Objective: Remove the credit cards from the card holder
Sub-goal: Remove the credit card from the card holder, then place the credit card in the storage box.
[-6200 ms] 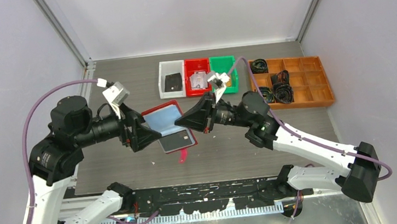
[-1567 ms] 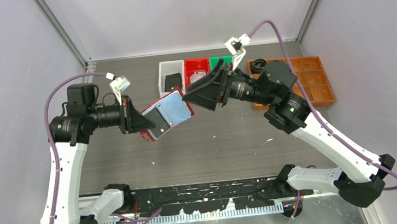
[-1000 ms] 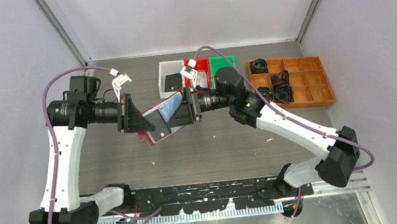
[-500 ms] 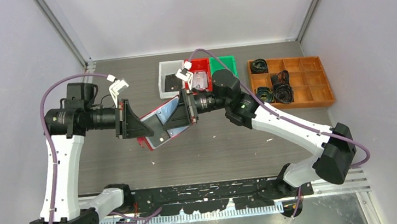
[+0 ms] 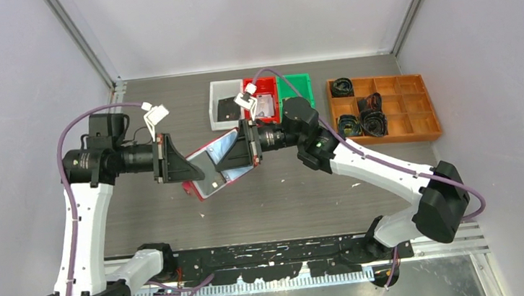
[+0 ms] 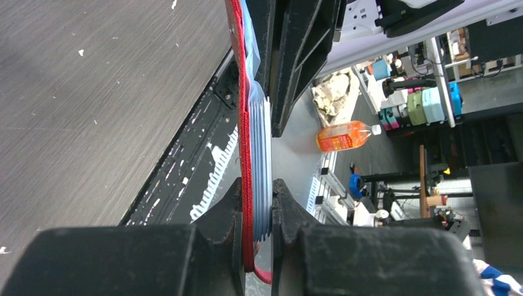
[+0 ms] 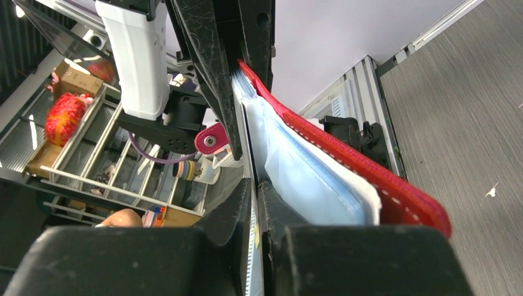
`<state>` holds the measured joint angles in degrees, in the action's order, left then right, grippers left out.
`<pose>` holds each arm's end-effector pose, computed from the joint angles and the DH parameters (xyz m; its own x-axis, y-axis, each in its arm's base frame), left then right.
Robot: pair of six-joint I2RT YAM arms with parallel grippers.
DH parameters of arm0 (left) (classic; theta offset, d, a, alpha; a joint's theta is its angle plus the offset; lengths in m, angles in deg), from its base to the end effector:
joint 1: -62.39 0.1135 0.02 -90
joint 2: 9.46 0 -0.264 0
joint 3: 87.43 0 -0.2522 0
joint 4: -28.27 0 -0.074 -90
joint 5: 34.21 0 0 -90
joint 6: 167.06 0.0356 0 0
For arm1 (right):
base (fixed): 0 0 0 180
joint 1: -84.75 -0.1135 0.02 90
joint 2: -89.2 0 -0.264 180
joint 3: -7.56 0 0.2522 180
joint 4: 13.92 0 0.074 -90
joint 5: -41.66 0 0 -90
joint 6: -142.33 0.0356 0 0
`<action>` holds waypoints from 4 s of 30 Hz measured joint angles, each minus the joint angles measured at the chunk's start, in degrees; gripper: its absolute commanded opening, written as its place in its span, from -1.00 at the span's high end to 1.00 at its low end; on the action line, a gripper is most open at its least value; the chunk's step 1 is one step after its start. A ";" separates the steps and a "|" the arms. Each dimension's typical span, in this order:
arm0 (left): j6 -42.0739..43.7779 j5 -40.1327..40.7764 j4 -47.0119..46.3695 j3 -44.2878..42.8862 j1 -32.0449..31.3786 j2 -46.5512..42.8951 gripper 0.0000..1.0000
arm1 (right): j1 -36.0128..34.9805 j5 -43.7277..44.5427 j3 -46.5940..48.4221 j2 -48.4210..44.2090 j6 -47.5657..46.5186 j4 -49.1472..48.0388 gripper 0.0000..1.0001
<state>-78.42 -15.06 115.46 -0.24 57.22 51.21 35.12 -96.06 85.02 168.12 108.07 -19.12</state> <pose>0.1497 -0.0473 0.4076 -0.8296 0.0672 -0.5543 0.5490 0.2796 -0.7877 0.1866 0.2602 0.3725 -0.7951 -0.0768 -0.6016 -0.5927 -0.1124 0.7976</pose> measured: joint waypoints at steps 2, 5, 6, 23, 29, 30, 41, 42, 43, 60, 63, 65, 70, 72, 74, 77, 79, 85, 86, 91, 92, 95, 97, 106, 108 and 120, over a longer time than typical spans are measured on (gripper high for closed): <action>-0.98 -0.11 -0.57 -0.02 0.09 0.31 0.72 | 0.37 0.00 -0.42 0.33 0.57 -1.42 0.96; -1.70 0.00 -1.03 -0.04 0.11 0.48 0.57 | 1.33 -0.68 -2.21 1.25 3.10 -6.01 0.99; -1.97 -0.20 -1.40 -0.04 0.11 0.50 0.54 | 1.70 -0.61 -3.15 1.51 4.35 -8.13 0.99; -2.84 -2.75 -7.34 -0.04 -0.37 2.05 0.35 | 3.76 5.01 -12.39 3.56 15.26 -28.89 0.99; -3.32 -3.19 -8.70 0.07 -0.35 2.05 0.62 | 4.13 7.78 -13.05 1.51 13.77 -26.08 0.99; -3.45 -3.21 -8.85 0.09 -0.33 2.05 0.66 | 4.24 8.02 -13.20 0.92 13.55 -25.88 0.99; -5.16 -3.85 -10.67 0.11 -0.39 2.05 1.00 | 4.44 10.05 -14.97 -2.05 13.16 -25.51 0.99; -5.40 -3.85 -10.78 0.13 -0.39 2.05 1.00 | 4.46 10.27 -15.23 -2.34 13.14 -25.53 0.99; -5.62 -3.91 -10.88 0.11 -0.39 2.05 1.00 | 4.48 10.47 -15.61 -2.71 13.14 -25.53 0.99; -6.71 -5.05 -12.41 0.13 -0.44 0.79 1.00 | 4.37 8.59 -16.09 2.29 23.58 -40.11 0.26; -6.78 -4.63 -12.39 0.13 -0.44 0.79 1.00 | 4.37 8.15 -15.30 4.11 26.14 -43.23 0.39; -6.67 -4.61 -12.26 0.13 -0.46 0.79 1.00 | 4.37 7.96 -15.13 4.39 27.12 -44.50 0.56; -5.49 -4.50 -11.85 0.11 -0.68 0.57 1.00 | 4.37 7.30 -15.10 4.39 27.82 -45.22 0.84; -5.38 -4.17 -11.61 0.07 -0.76 0.50 1.00 | 4.39 7.06 -15.10 4.37 27.65 -45.22 0.98; -5.38 -3.91 -11.13 -0.04 -0.76 0.50 1.00 | 4.46 6.86 -15.10 4.31 27.12 -45.18 0.99; -4.79 -3.56 -10.36 -0.55 -0.76 0.52 1.00 | 5.14 6.82 -15.45 3.61 26.77 -44.54 0.99; -4.11 -3.21 -9.75 -0.83 -0.79 0.57 1.00 | 6.19 6.80 -16.35 2.40 26.67 -44.02 0.99; -2.34 -1.51 -8.90 -2.12 -0.81 0.94 1.00 | 11.67 6.16 -18.51 -3.04 23.82 -38.47 0.99; -1.95 -0.81 -8.57 -2.43 -0.81 1.05 1.00 | 12.68 6.12 -18.62 -4.39 22.93 -36.54 0.99; 2.60 6.56 -4.52 -4.85 -0.83 1.79 1.00 | 20.24 7.19 -17.20 -10.32 14.67 -21.92 0.99; 3.74 8.74 -3.61 -5.49 -0.83 2.16 1.00 | 21.59 7.56 -16.20 -10.43 13.05 -18.93 0.99; 7.30 17.27 -1.01 -6.91 -0.87 3.74 1.00 | 25.66 9.53 -10.62 -7.87 7.52 -8.79 0.99; 9.40 22.91 1.07 -7.98 -0.85 5.38 1.00 | 27.10 11.32 -5.57 -3.82 3.87 -3.34 0.99; 13.40 31.34 7.23 -15.26 -0.07 7.15 1.00 | 25.40 22.10 20.06 23.32 -7.23 13.60 0.99; 13.42 31.45 7.87 -16.00 -0.07 6.32 1.00 | 24.68 24.81 28.41 30.82 -8.66 17.09 0.99; 13.38 31.26 9.75 -16.09 -0.07 6.05 1.00 | 21.51 34.29 63.76 63.80 -12.79 33.24 0.99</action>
<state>-65.04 16.20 125.20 -16.33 57.16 57.26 56.63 -61.77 148.77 231.92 95.29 14.13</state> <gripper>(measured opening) 0.163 0.028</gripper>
